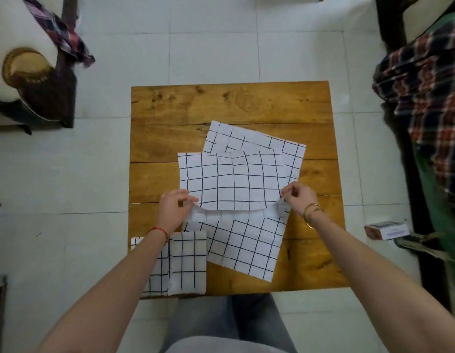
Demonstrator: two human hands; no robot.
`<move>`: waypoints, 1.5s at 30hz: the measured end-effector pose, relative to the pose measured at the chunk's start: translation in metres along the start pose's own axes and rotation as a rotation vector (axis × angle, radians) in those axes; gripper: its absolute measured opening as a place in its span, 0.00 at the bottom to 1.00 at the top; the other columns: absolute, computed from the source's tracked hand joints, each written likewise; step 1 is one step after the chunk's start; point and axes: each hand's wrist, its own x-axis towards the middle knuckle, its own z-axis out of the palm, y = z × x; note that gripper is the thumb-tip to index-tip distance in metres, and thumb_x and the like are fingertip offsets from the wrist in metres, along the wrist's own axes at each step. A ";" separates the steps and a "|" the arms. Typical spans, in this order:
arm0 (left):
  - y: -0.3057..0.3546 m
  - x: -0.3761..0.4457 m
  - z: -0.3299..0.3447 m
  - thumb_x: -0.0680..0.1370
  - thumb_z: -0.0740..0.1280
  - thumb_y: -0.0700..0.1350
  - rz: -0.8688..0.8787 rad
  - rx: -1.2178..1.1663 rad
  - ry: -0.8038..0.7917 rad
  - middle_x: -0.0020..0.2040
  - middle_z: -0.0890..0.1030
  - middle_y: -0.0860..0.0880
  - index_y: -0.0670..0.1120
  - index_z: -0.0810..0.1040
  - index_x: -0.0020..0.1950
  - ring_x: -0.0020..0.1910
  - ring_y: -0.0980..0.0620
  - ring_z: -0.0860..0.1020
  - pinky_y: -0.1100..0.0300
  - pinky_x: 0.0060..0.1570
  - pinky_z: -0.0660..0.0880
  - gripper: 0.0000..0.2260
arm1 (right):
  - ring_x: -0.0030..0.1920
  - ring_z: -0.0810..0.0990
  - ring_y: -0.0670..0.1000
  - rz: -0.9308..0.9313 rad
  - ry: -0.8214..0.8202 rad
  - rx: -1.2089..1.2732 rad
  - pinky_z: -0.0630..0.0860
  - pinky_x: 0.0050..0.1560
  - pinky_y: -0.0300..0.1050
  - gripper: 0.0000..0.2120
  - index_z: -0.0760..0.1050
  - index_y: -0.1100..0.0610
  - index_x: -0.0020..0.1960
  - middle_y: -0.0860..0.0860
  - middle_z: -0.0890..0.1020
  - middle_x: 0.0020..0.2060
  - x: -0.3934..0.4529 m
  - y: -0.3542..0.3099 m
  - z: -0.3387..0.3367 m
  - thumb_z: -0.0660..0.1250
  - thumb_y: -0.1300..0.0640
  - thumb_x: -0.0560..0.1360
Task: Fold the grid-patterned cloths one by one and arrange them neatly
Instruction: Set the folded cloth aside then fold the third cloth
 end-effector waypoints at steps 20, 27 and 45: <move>0.009 0.109 0.005 0.77 0.61 0.62 -0.414 -0.327 0.318 0.29 0.68 0.52 0.49 0.68 0.34 0.29 0.55 0.66 0.62 0.31 0.64 0.19 | 0.54 0.77 0.58 0.124 0.400 -0.062 0.75 0.56 0.55 0.15 0.74 0.59 0.54 0.57 0.79 0.51 0.132 -0.039 0.039 0.66 0.49 0.74; 0.003 0.130 0.008 0.78 0.67 0.49 -0.378 -0.530 0.389 0.34 0.74 0.53 0.45 0.80 0.47 0.34 0.57 0.70 0.65 0.35 0.71 0.08 | 0.55 0.72 0.57 0.093 0.410 -0.174 0.71 0.55 0.50 0.13 0.72 0.59 0.52 0.56 0.76 0.52 0.148 -0.037 0.045 0.69 0.56 0.71; -0.020 0.095 0.026 0.78 0.64 0.46 0.189 0.374 0.420 0.65 0.72 0.49 0.47 0.69 0.68 0.65 0.48 0.68 0.53 0.63 0.68 0.19 | 0.57 0.72 0.58 -0.550 0.300 -0.479 0.72 0.55 0.54 0.16 0.73 0.59 0.60 0.56 0.76 0.57 0.090 -0.079 0.107 0.61 0.59 0.73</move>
